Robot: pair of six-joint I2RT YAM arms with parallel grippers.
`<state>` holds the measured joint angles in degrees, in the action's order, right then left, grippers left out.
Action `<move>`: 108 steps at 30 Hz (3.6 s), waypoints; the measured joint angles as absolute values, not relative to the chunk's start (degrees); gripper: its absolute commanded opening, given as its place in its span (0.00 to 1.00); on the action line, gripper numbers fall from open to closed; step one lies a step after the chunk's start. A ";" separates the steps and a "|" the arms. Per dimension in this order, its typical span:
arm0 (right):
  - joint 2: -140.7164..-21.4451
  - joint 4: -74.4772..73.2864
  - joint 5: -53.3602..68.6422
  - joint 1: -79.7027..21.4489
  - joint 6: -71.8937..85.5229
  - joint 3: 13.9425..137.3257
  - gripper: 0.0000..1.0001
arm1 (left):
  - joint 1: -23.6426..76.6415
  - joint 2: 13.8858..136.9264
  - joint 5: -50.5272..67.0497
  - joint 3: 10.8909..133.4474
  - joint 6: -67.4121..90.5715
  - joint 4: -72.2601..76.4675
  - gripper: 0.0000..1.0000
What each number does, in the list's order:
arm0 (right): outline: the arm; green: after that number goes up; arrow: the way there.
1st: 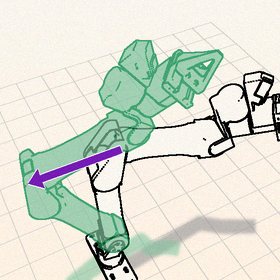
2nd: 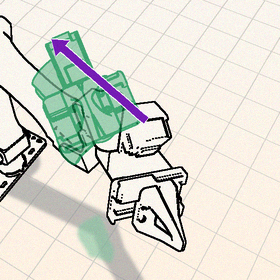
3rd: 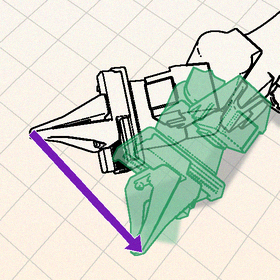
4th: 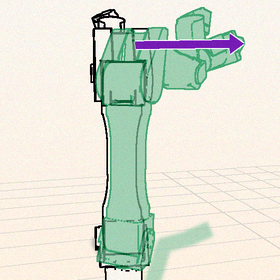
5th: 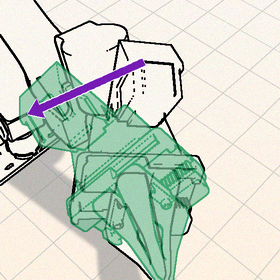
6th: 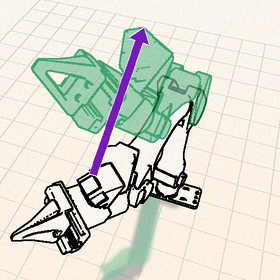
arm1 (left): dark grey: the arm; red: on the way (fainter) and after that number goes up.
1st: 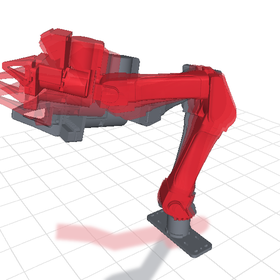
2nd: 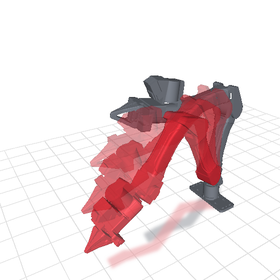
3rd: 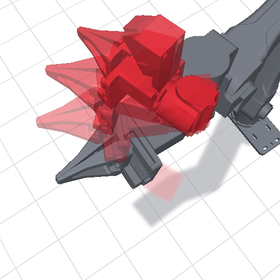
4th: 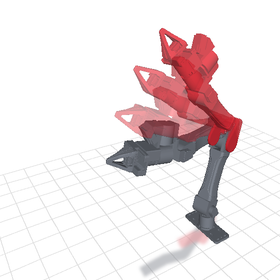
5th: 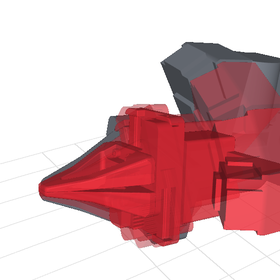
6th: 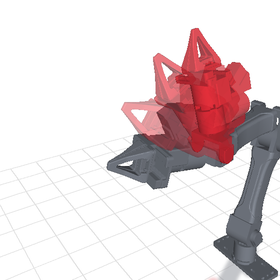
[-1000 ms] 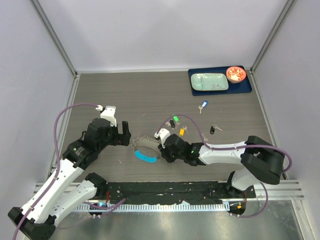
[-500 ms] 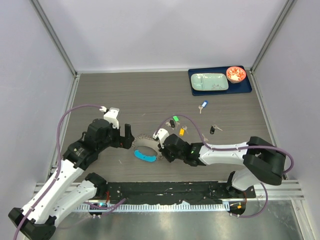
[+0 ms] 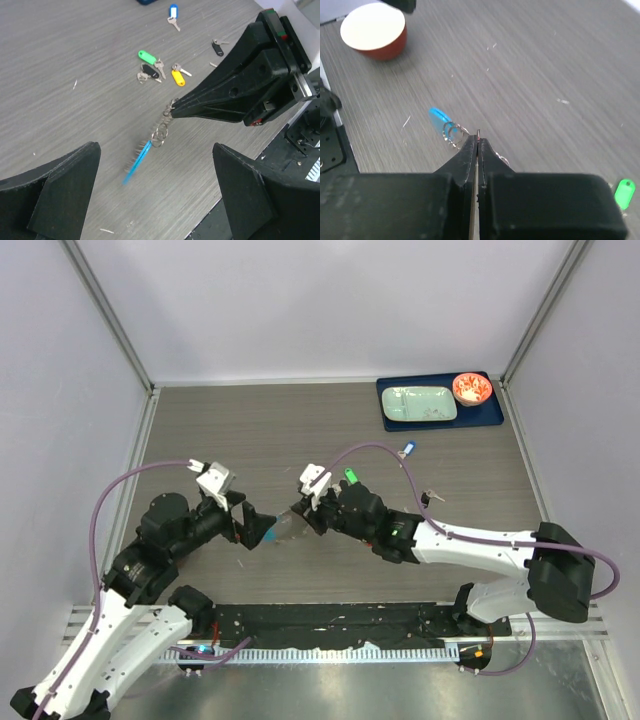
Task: Put the keys on the keyring
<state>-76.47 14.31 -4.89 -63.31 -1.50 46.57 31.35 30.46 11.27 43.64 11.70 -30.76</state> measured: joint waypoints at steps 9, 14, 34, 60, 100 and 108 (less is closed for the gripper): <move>-79.26 24.12 -5.32 -62.78 -7.95 50.59 0.01 | 31.35 30.09 11.73 45.21 5.72 -28.84 0.97; -80.31 29.87 -0.23 -60.45 -9.63 50.59 0.01 | 31.35 30.11 11.33 45.65 1.83 -24.95 0.96; -85.27 58.35 42.04 -35.55 18.15 49.76 0.01 | 16.67 49.89 35.81 51.62 5.23 -5.26 0.90; -90.13 68.97 54.89 -35.42 26.24 50.28 0.01 | 14.15 48.45 57.10 42.22 2.96 8.51 0.53; -90.41 68.38 57.43 -38.20 24.38 51.22 0.01 | 16.01 50.76 60.05 42.17 4.03 9.47 0.06; -90.41 66.65 57.76 -38.30 22.59 51.24 0.16 | 16.21 51.03 59.40 42.59 2.31 6.74 0.00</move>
